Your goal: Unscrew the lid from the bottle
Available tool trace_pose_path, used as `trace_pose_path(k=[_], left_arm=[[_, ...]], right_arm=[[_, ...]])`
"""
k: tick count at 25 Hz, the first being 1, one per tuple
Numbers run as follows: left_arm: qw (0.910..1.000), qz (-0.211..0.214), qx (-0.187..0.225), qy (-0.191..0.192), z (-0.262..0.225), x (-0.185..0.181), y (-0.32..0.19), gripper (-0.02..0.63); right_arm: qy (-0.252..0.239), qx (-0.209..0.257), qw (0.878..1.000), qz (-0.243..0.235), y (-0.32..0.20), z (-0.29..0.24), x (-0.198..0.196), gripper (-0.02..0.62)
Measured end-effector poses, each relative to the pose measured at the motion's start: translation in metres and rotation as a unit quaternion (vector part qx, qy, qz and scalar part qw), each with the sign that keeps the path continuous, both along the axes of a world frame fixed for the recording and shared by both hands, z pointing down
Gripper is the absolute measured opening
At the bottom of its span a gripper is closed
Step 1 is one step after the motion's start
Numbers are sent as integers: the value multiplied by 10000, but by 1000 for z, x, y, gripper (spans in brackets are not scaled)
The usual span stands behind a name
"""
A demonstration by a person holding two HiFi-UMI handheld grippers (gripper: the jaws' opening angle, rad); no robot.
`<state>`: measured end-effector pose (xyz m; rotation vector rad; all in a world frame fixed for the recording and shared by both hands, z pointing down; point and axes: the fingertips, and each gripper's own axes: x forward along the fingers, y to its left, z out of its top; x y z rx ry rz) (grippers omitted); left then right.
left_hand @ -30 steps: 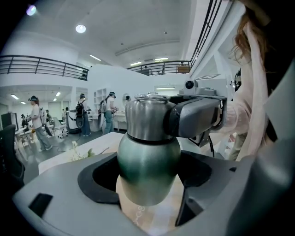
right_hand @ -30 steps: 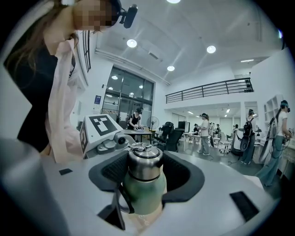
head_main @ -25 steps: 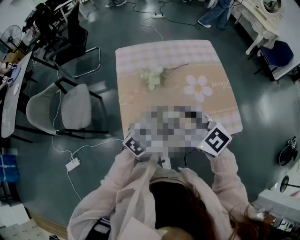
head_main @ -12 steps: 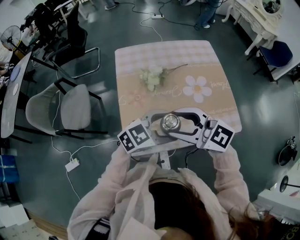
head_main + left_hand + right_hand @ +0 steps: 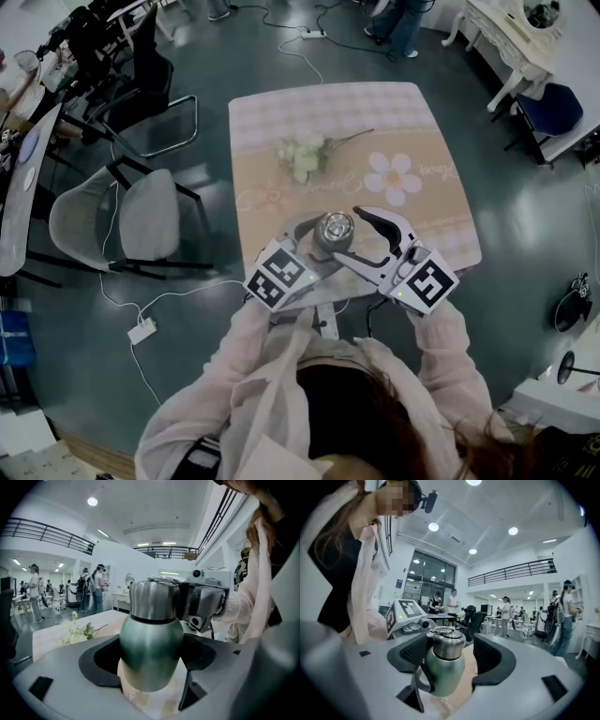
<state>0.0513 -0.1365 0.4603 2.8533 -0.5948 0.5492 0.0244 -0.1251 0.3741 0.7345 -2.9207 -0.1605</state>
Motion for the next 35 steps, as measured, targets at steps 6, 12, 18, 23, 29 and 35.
trace_pose_path(k=[6, 12, 18, 23, 29, 35], left_arm=[[9990, -416, 120, 62, -4, 6, -6, 380], [9979, -629, 175, 43, -4, 14, -5, 380], [9969, -756, 209, -44, -1, 16, -7, 380], [9968, -759, 243, -67, 0, 15, -9, 379], [9974, -648, 288, -133, -2, 11, -9, 379], [9980, -560, 283, -89, -10, 7, -7, 379]], right_arm=[[-472, -216, 9898, 1327, 1, 3, 6, 307], [-635, -197, 9740, 2166, -5, 4, 11, 270], [-384, -183, 9669, 2516, -13, 10, 17, 249], [-447, -198, 9728, 2263, -16, 10, 16, 249], [-467, -342, 9826, 1763, -16, 11, 15, 250], [-585, -440, 9913, 1097, -15, 4, 11, 250]])
